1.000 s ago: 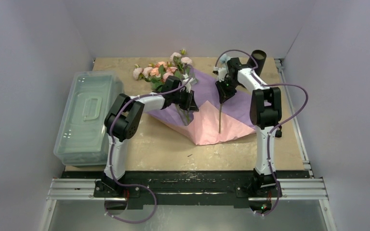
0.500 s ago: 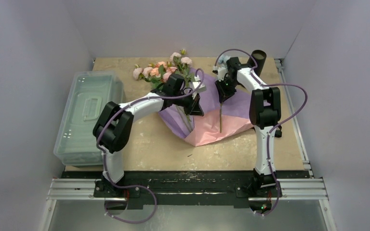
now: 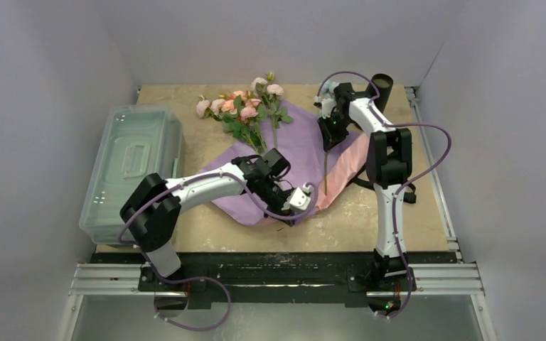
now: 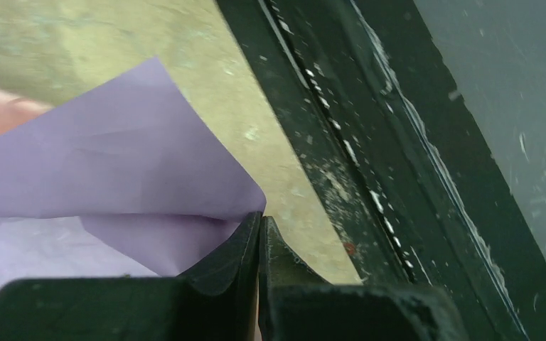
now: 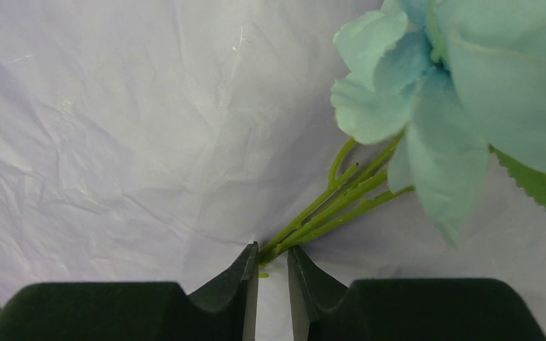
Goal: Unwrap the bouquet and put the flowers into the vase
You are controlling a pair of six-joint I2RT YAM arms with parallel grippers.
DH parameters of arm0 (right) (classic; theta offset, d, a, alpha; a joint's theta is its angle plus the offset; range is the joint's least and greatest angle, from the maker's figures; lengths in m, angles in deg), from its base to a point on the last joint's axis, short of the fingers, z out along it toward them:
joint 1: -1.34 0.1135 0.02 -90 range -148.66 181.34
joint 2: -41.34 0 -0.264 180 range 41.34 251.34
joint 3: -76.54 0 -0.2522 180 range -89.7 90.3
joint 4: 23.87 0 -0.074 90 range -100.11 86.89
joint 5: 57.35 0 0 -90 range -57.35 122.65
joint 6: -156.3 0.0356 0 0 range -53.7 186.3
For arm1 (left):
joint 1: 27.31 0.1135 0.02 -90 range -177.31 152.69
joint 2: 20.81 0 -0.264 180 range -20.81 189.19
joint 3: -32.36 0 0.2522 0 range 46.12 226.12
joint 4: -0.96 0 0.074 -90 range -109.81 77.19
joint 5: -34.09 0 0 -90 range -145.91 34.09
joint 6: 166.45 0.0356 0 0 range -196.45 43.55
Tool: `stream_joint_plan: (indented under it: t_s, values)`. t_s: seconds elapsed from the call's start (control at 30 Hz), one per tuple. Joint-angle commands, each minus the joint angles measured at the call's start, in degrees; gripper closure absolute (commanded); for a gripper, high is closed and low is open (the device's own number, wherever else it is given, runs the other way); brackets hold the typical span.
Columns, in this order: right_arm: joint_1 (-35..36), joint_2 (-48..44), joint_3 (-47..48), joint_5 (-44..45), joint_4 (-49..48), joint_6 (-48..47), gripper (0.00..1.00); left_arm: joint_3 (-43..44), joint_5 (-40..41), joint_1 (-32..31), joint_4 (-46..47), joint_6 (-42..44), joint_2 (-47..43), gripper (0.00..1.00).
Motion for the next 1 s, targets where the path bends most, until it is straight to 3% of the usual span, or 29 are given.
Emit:
stream_joint_plan:
  t_s: [0.0,0.2,0.33,0.43,0.53,0.57,0.67,0.77,0.87,0.97]
  values:
    - [0.3,2.3,1.7,-0.8,-1.1,-0.2,0.78,-6.8,2.5,-4.2,-7.6,15.0,-5.9,1.0]
    - [0.2,2.9,2.9,-2.5,0.5,0.2,0.81,-17.8,10.5,-12.0,0.7,20.6,-13.5,1.0]
    - [0.2,2.0,2.0,-4.7,0.7,-0.8,0.79,-21.9,15.1,-14.4,12.2,15.6,-17.3,1.0]
    - [0.2,0.2,1.6,-7.7,1.9,-2.1,0.69,-15.6,13.3,-12.7,10.3,4.3,-17.7,0.46]
    - [0.2,-2.6,1.1,-12.3,3.6,-2.4,0.5,-11.6,5.3,-5.2,14.4,-11.9,-21.2,0.16]
    - [0.2,-4.0,0.9,-13.1,4.0,-2.6,0.43,-10.9,4.6,-3.5,17.1,-17.3,-22.9,0.11]
    - [0.2,-8.7,-0.4,-15.6,5.6,-4.8,0.25,-7.9,6.1,0.2,24.1,-27.8,-25.8,0.07]
    - [-0.4,-13.3,-2.5,-16.9,7.1,-6.8,0.12,-4.6,1.9,6.4,29.3,-36.1,-23.4,0.12]
    - [-1.3,-16.0,-4.0,-17.8,11.5,-12.6,0.06,-2.3,-0.2,13.4,33.8,-41.1,-17.3,0.2]
    - [-1.6,-15.5,-6.2,-17.5,19.3,-20.4,0.03,-2.2,2.9,16.1,37.3,-42.4,-12.3,0.19]
